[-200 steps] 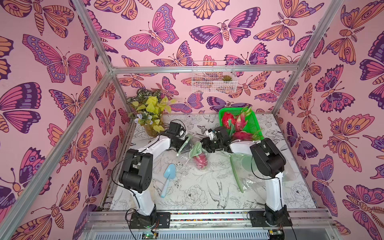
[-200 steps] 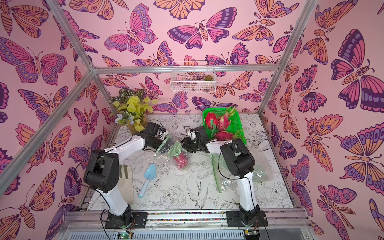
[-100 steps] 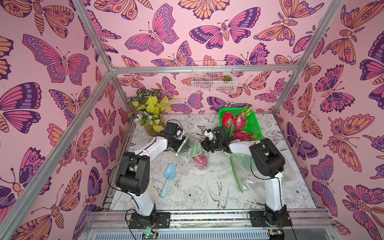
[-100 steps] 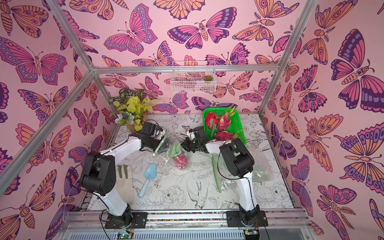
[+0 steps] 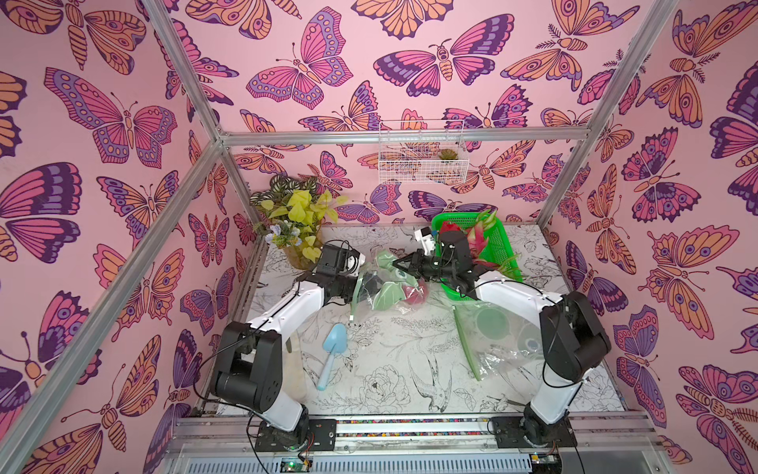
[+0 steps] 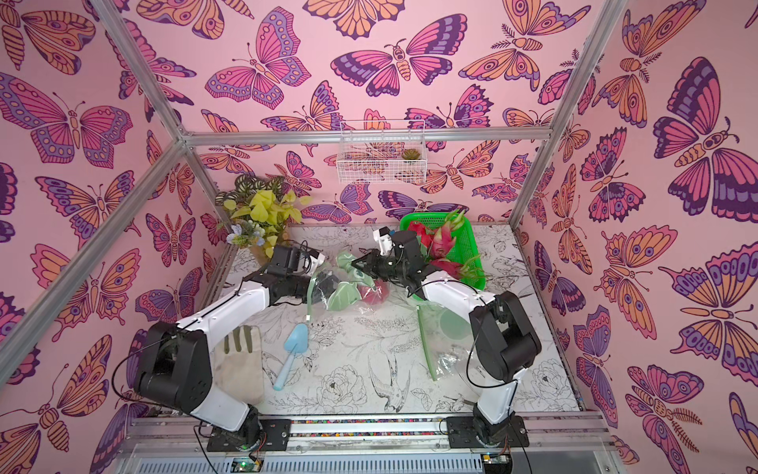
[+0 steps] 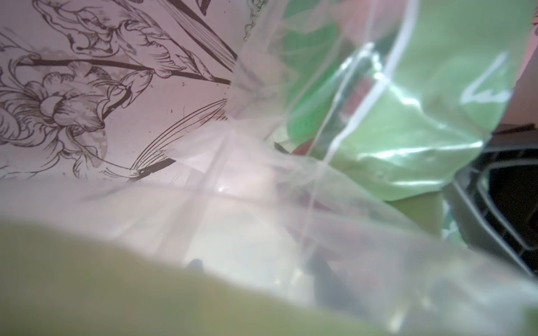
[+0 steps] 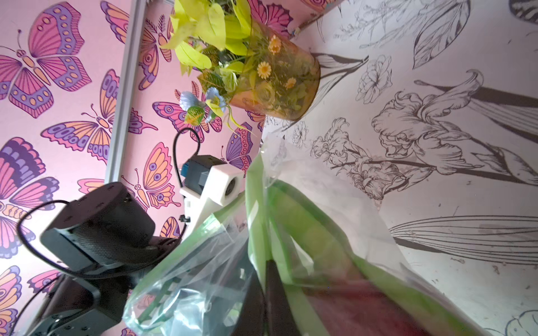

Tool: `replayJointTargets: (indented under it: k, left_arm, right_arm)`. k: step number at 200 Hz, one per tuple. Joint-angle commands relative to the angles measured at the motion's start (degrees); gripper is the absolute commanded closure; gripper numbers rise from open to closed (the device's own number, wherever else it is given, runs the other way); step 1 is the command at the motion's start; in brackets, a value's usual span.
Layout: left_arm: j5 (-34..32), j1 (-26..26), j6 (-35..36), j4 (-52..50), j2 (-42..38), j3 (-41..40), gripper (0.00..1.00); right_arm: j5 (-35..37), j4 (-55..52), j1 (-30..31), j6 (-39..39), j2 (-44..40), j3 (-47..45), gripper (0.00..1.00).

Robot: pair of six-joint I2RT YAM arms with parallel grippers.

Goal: Open the zip-top bag and take out the dragon fruit
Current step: Pick up the dragon fruit from the zipper food storage bag.

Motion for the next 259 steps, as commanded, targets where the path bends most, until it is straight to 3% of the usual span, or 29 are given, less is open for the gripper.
replayJointTargets:
  k: [1,40,82,127,154,175,194,211,221,247,259]
  left_arm:
    - [2.8,-0.1,-1.4,8.1,-0.2,-4.0,0.37]
    - [6.4,-0.5,-6.7,28.2,0.5,-11.4,0.34]
    - [-1.2,1.1,-9.4,38.2,-3.7,-18.1,0.32]
    - [-7.0,2.0,-9.9,45.3,-6.9,-21.0,0.32]
    - [-3.2,1.9,-10.1,46.9,-5.4,-20.0,0.31]
    - [-2.0,2.0,-10.8,52.4,-5.0,-22.3,0.30]
    - [0.7,2.1,-11.5,56.0,-4.0,-23.0,0.30]
    - [1.7,2.1,-12.2,59.3,-3.6,-23.7,0.30]
    - [1.7,2.1,-13.0,63.2,-3.4,-24.9,0.30]
    - [1.8,1.9,-13.2,67.9,-2.0,-25.9,0.42]
    - [-1.5,2.2,-13.7,69.8,-3.1,-27.4,0.56]
  right_arm:
    - [3.8,-2.7,0.5,-2.3,-2.0,-0.5,1.00]
    - [4.5,-5.6,0.8,-4.1,-3.5,-0.5,1.00]
    - [10.3,-18.3,1.0,-14.4,-10.8,2.5,1.00]
    - [16.0,-20.6,1.5,-20.4,-15.3,0.3,1.00]
    - [11.6,-19.7,2.1,-19.1,-15.7,1.2,1.00]
    - [18.5,-22.7,2.3,-22.5,-15.7,1.8,1.00]
    - [9.6,-24.6,1.6,-19.9,-14.5,5.1,1.00]
    - [16.1,-24.6,3.6,-22.4,-15.8,3.8,1.00]
    - [15.0,-24.0,2.8,-21.6,-15.8,2.9,1.00]
    - [13.3,-19.1,2.5,-19.0,-16.5,0.0,1.00]
    - [14.7,-19.9,2.5,-19.1,-15.9,-0.5,1.00]
